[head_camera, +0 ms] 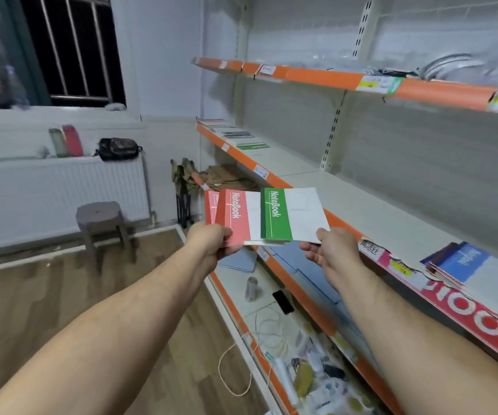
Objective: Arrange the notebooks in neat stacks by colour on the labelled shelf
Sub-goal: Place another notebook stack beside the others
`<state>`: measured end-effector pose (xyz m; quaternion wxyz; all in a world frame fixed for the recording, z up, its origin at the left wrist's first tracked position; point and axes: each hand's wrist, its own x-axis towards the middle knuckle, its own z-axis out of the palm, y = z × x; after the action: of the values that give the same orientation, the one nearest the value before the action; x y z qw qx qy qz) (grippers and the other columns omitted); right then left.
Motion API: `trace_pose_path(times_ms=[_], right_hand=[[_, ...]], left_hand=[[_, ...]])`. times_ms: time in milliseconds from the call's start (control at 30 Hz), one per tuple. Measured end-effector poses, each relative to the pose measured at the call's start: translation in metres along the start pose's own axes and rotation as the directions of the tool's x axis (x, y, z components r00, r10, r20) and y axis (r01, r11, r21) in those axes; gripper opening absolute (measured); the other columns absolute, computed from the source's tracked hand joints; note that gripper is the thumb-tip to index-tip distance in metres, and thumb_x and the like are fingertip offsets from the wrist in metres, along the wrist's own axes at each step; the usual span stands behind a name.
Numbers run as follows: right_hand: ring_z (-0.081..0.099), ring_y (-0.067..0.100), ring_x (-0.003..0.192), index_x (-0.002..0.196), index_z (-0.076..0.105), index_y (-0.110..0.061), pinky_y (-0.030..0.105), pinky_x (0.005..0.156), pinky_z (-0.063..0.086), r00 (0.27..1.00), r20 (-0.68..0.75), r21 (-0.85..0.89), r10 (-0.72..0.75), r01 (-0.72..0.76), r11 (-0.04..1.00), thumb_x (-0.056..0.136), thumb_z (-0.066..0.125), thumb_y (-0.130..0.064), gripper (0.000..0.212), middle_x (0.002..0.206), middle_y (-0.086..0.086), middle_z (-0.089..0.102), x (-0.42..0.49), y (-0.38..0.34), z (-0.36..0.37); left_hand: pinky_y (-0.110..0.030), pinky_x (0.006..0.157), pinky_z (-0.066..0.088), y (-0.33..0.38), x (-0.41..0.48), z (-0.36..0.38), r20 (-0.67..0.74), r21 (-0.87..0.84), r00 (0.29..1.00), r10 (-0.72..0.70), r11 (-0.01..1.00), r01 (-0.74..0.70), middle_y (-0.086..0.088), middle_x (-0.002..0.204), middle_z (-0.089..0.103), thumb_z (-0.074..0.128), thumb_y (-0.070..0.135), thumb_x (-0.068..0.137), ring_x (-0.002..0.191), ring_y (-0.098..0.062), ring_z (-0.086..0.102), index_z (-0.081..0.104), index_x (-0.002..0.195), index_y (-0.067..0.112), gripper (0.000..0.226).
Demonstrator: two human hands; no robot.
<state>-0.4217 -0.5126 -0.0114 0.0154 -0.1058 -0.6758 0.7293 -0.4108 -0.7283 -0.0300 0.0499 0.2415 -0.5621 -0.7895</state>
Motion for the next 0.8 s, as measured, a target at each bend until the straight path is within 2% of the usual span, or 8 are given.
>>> trace_pose_path(times_ms=[100,233,333,467,633,800], right_hand=[[0.064,0.019,0.063,0.115,0.052,-0.004,0.025,0.050,0.049,0.999,0.043,-0.013,0.009,-0.009,1.000,0.103,0.035,-0.003,0.021,0.086,0.012,0.066,0.029,0.005,0.036],[0.063,0.020,0.062,0.110,0.053,-0.002,0.026,0.051,0.049,0.994,0.098,-0.029,0.037,-0.035,0.999,0.103,0.036,-0.004,0.019,0.079,0.013,0.066,0.078,0.011,0.081],[0.064,0.019,0.062,0.103,0.055,-0.004,0.027,0.053,0.049,0.992,0.124,-0.022,0.034,-0.031,0.999,0.102,0.036,-0.004,0.019,0.078,0.013,0.067,0.125,0.013,0.116],[0.064,0.019,0.060,0.092,0.056,-0.011,0.025,0.049,0.048,0.985,0.169,-0.001,0.033,-0.033,0.999,0.100,0.036,-0.003,0.023,0.076,0.011,0.069,0.197,0.008,0.164],[0.063,0.023,0.063,0.093,0.059,-0.015,0.026,0.047,0.045,0.976,0.215,-0.016,0.036,-0.034,0.999,0.097,0.039,-0.005,0.023,0.065,0.008,0.072,0.281,-0.006,0.216],[0.065,0.019,0.059,0.089,0.054,-0.017,0.023,0.042,0.045,0.974,0.224,-0.025,0.039,-0.034,0.999,0.098,0.038,-0.003,0.023,0.078,0.011,0.070,0.339,-0.018,0.264]], left_hand=[[-0.030,0.049,0.059,0.009,0.032,-0.017,-0.038,-0.024,0.999,-0.003,1.000,0.002,-0.012,0.094,0.068,0.053,-0.008,0.094,0.076,-0.023,0.068,0.053,0.105,0.005,0.017],[-0.026,0.046,0.056,0.020,0.085,-0.034,-0.114,-0.062,0.993,-0.020,0.998,0.012,-0.014,0.097,0.070,0.056,-0.005,0.094,0.081,-0.024,0.071,0.055,0.102,0.007,0.014],[-0.026,0.047,0.056,0.034,0.133,-0.040,-0.157,-0.063,0.987,-0.019,0.998,0.010,-0.016,0.104,0.071,0.058,-0.003,0.094,0.084,-0.025,0.072,0.057,0.111,0.003,0.018],[-0.027,0.048,0.057,0.064,0.200,-0.040,-0.212,-0.062,0.977,0.006,0.998,-0.019,-0.017,0.103,0.072,0.060,-0.002,0.094,0.086,-0.027,0.072,0.056,0.116,-0.001,0.022],[-0.030,0.055,0.060,0.103,0.273,-0.029,-0.244,-0.047,0.969,0.037,0.998,-0.050,-0.015,0.100,0.073,0.061,0.001,0.095,0.083,-0.026,0.074,0.055,0.117,0.001,0.023],[-0.028,0.056,0.058,0.128,0.337,-0.024,-0.251,-0.078,0.968,0.025,0.996,-0.046,-0.014,0.099,0.074,0.060,0.001,0.095,0.081,-0.026,0.075,0.055,0.112,0.002,0.018]])
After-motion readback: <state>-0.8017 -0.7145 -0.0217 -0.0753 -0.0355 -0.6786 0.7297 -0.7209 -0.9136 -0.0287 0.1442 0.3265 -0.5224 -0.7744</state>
